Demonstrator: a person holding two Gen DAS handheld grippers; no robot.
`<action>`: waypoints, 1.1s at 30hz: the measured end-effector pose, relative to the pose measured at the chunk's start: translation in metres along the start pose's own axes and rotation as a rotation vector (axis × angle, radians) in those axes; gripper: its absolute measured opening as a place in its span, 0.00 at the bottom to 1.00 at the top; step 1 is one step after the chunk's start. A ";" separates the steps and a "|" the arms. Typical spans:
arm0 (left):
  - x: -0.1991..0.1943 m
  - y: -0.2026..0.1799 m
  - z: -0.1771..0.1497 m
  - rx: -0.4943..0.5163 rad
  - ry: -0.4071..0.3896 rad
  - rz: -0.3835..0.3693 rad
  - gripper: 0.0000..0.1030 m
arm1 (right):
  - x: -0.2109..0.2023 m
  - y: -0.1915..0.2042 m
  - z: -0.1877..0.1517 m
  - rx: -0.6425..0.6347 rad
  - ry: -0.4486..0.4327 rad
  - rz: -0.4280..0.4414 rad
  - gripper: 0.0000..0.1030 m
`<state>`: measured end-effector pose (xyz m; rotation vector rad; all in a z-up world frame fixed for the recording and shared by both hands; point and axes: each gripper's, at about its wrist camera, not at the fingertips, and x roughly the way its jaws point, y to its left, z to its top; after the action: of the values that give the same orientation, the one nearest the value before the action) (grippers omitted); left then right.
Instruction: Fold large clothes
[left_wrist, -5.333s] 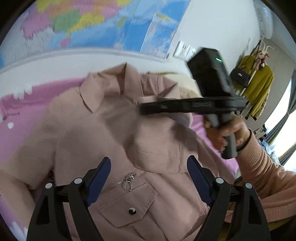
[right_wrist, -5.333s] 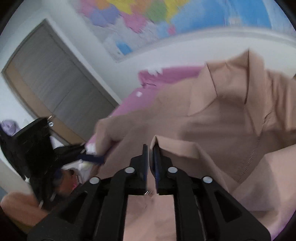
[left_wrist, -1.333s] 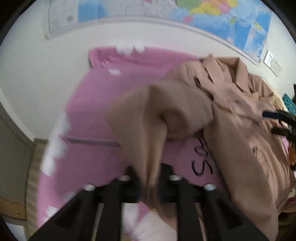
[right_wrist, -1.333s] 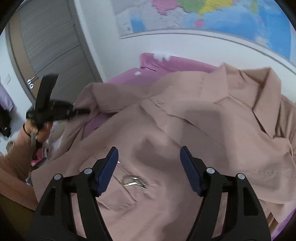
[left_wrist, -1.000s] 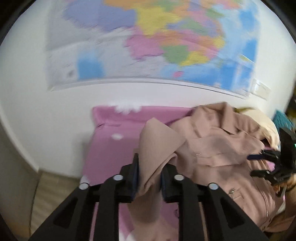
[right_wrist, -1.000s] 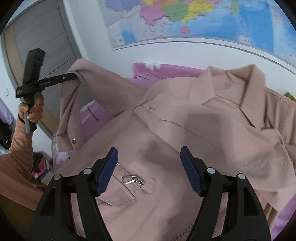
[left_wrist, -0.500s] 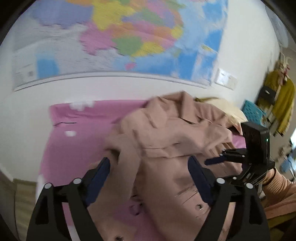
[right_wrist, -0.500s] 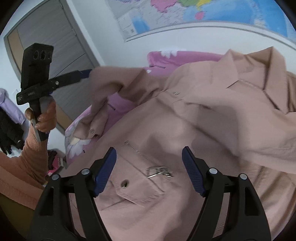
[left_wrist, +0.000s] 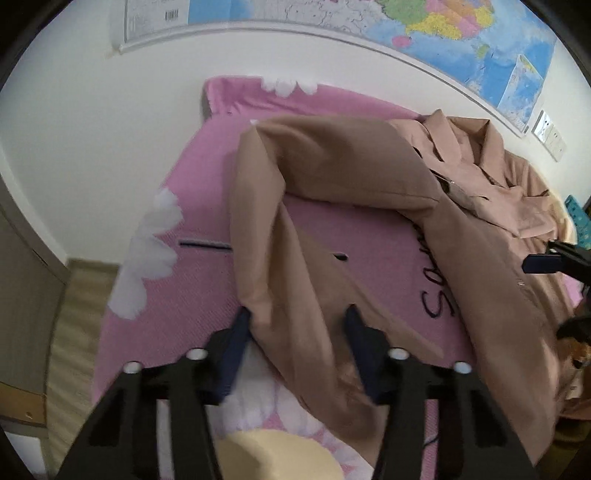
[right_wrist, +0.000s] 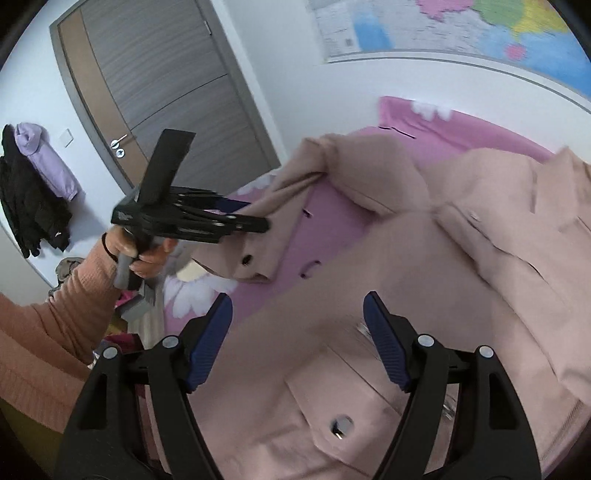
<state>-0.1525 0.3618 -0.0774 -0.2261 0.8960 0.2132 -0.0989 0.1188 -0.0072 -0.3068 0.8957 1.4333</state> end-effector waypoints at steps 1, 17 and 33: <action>0.000 0.001 0.001 -0.004 -0.003 0.010 0.12 | 0.003 0.003 0.002 -0.002 -0.001 0.009 0.70; -0.085 -0.132 0.093 0.252 -0.179 -0.340 0.03 | -0.002 0.038 0.019 0.019 -0.229 0.018 0.85; -0.130 -0.115 0.077 0.222 -0.398 -0.578 0.82 | -0.173 -0.112 -0.061 0.563 -0.515 0.250 0.05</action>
<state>-0.1423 0.2620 0.0835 -0.2172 0.4263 -0.3682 0.0039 -0.0648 0.0358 0.5898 0.8803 1.3275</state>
